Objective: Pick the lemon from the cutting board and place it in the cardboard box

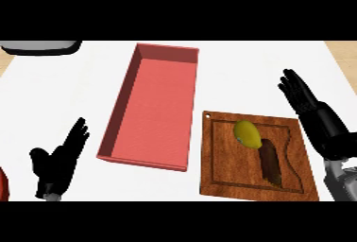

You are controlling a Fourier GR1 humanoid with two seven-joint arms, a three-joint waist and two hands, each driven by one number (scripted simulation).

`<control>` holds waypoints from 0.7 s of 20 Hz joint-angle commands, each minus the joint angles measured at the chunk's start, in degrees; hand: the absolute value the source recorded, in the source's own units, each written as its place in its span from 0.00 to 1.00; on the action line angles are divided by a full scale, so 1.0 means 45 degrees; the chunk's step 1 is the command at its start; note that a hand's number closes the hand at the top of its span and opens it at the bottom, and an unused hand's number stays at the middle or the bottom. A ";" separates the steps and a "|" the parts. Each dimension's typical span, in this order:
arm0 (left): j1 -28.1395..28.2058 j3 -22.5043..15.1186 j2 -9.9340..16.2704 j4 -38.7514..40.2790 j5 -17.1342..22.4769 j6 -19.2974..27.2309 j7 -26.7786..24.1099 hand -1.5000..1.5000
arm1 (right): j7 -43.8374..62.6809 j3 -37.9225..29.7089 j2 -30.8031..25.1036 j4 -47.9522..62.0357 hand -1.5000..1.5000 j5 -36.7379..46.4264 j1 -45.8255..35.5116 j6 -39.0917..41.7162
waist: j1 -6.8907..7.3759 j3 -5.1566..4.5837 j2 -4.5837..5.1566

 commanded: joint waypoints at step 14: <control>-0.2088 0.0950 0.2525 0.1358 -0.2722 0.1113 0.0473 0.50 | -0.7871 0.1213 -0.1464 0.4717 0.00 0.1162 -0.0609 0.7655 | 0.0419 0.0163 0.0322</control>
